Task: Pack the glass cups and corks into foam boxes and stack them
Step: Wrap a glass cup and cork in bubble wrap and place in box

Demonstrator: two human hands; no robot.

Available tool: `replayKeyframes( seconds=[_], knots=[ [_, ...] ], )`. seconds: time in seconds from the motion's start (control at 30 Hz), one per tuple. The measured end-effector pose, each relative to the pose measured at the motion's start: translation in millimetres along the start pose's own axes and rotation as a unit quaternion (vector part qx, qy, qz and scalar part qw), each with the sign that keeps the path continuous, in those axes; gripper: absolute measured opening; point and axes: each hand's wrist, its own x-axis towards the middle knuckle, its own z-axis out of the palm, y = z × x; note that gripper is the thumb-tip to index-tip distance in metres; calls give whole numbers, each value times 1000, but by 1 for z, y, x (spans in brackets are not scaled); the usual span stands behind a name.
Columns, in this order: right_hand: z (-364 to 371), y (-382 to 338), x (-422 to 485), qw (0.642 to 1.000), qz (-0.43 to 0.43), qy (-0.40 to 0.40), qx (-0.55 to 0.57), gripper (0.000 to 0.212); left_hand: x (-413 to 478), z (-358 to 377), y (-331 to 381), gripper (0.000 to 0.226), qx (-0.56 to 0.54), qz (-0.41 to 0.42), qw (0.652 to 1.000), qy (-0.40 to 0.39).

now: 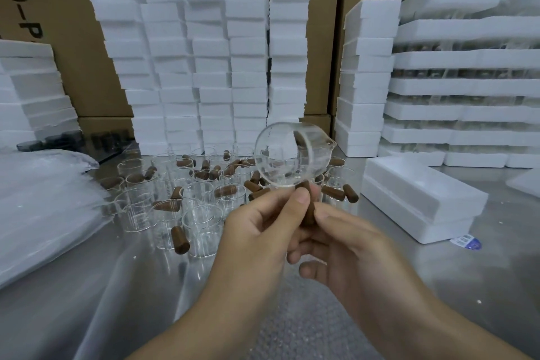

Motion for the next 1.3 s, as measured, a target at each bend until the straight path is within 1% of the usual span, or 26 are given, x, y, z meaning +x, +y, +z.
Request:
replayKeyframes(
  seconds=[0.1, 0.17, 0.23, 0.33, 0.43, 0.57, 0.7, 0.83, 0.93, 1.03, 1.07, 1.1, 1.17, 1.23, 1.3],
  knots=[
    [3, 0, 1, 1000, 14, -18, 15, 33, 0, -2, 0, 33, -7, -1, 1000, 11],
    [5, 1, 1, 1000, 16, -18, 17, 25, 0, -2, 0, 31, -3, 1, 1000, 12],
    [6, 1, 1, 1000, 17, -19, 15, 30, 0, -3, 1, 29, 0, 5, 1000, 11],
    [6, -2, 1, 1000, 0, -21, 15, 27, 0, -1, 3, 28, -6, 7, 1000, 8],
    [7, -4, 1, 1000, -19, -17, 4, 35, 0, 0, 4, 30, -22, 9, 1000, -7],
    [5, -3, 2, 999, -11, -14, -28, 44, -1, -1, 5, 29, -18, -10, 1000, -13],
    [5, 0, 2, 999, -18, -5, -31, 40, 1, -2, 0, 33, -31, -25, 999, -20],
    [4, -1, 3, 999, -22, -4, -23, 43, 1, -1, -1, 35, -41, -28, 998, -28],
    [4, 0, 2, 1000, -27, -3, -15, 36, 2, -3, -3, 33, -32, -29, 999, -29],
    [-2, -1, 4, 998, -59, 19, -8, 30, 5, -7, -3, 26, -7, -28, 999, -43],
    [-5, -3, 4, 997, -74, 32, -16, 29, 7, -10, -4, 32, 13, -30, 999, -34],
    [-9, -7, 5, 994, -88, 48, -34, 31, 9, -13, -5, 42, 28, -30, 999, -15],
    [-18, -16, 8, 984, -124, 82, -98, 36, 15, -20, -5, 63, 29, -18, 999, 23],
    [-26, -25, 9, 965, -171, 105, -169, 38, 20, -25, -2, 77, 64, 29, 997, 34],
    [-32, -32, 9, 943, -210, 113, -233, 35, 22, -30, 3, 85, 161, 102, 981, 39]
  ],
)
